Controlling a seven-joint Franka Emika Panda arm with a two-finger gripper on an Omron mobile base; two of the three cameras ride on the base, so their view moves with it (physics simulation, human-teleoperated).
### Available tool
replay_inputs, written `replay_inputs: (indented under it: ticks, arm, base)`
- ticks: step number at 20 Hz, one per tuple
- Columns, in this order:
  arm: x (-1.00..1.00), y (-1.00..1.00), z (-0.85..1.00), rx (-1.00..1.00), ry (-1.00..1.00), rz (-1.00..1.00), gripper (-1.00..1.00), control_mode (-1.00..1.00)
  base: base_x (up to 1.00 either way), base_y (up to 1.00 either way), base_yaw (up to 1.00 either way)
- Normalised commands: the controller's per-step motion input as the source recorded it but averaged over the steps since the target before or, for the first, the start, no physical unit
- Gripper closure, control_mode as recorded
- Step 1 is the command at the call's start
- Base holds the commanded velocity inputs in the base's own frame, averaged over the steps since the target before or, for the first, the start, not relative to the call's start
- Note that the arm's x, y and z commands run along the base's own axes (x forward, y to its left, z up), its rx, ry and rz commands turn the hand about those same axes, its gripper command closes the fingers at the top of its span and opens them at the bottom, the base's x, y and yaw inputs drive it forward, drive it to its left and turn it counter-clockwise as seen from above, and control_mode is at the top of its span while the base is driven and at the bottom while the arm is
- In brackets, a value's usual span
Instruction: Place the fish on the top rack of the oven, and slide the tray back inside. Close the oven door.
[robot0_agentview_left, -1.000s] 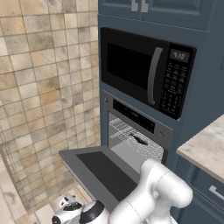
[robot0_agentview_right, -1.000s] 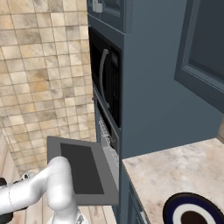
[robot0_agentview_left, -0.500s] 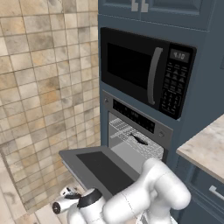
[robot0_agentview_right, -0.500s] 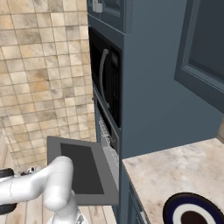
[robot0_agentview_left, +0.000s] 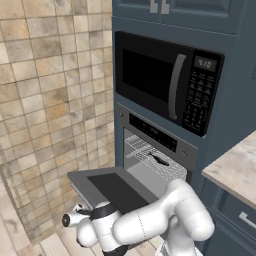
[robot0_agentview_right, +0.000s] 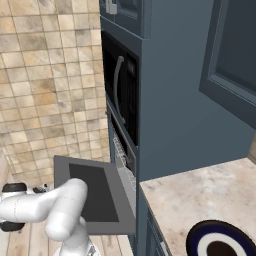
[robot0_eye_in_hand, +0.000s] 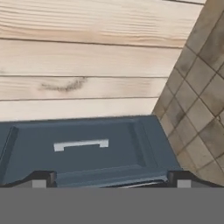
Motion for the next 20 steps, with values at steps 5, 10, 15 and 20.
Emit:
replay_inputs:
  ticks: [5,10,15,20]
  arm:
    - [-0.06,-0.36,-1.00,-0.38,-0.10,-0.18,-1.00,-1.00]
    - [-0.37,-0.98,-0.50,-0.32,-0.36,-0.30,-1.00,-1.00]
    - [-0.05,-0.92,-0.02,-0.38,-0.46,-0.31,-1.00,-1.00]
    - [0.00,-0.96,0.03,-0.38,-0.30,-0.32,-1.00,-1.00]
  base:
    - [0.00,0.00,0.00]
    - [0.00,0.00,0.00]
    - [0.00,0.00,0.00]
    - [0.00,0.00,0.00]
